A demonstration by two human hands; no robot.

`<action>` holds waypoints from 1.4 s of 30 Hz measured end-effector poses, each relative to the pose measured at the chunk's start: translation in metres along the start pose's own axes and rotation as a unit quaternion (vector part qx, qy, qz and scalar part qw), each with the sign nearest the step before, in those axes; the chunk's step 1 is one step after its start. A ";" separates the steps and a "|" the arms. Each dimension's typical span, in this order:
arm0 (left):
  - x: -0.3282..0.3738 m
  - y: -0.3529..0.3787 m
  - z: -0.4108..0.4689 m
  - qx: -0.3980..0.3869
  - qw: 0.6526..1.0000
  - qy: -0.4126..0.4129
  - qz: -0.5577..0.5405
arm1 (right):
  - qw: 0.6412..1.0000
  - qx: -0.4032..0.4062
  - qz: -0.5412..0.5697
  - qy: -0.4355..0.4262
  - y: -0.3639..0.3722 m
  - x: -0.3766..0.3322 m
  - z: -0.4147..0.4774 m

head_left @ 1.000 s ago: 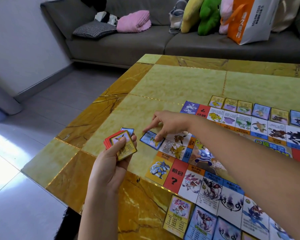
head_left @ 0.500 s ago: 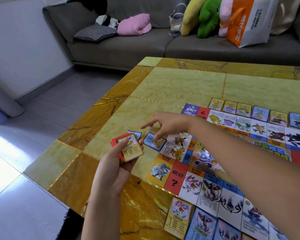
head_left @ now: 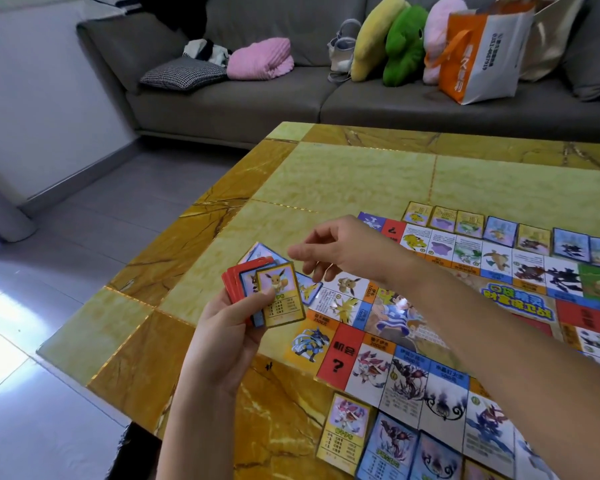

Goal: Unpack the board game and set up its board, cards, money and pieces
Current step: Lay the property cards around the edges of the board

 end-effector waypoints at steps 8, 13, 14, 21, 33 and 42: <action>-0.007 0.013 -0.006 -0.081 0.993 -0.016 0.083 | 0.996 0.022 -0.084 -0.005 0.000 -0.002 -0.034; -0.019 0.014 -0.009 -0.082 0.988 -0.107 0.081 | 0.998 0.009 -0.044 0.049 0.000 0.036 -0.057; -0.020 0.015 -0.009 -0.076 0.987 -0.114 0.084 | 0.998 0.011 -0.034 0.054 -0.001 0.041 -0.060; -0.017 0.014 -0.006 -0.042 0.995 -0.082 0.048 | 0.996 0.037 -0.021 0.079 -0.027 0.058 -0.083; -0.020 0.024 -0.010 -0.035 0.994 -0.076 0.064 | 0.985 0.119 0.073 0.098 -0.072 0.092 -0.134; -0.010 0.039 -0.024 -0.051 0.996 -0.054 0.052 | 0.972 0.187 0.089 0.107 -0.094 0.104 -0.178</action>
Point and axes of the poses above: each hand's wrist, its own z-axis towards the middle knuckle, its own y-axis out of the palm, x = y × z, the point moved 4 cm from there along z, towards the middle knuckle, and after that the axes turned 12 degrees about y, right-handed, at the moved point
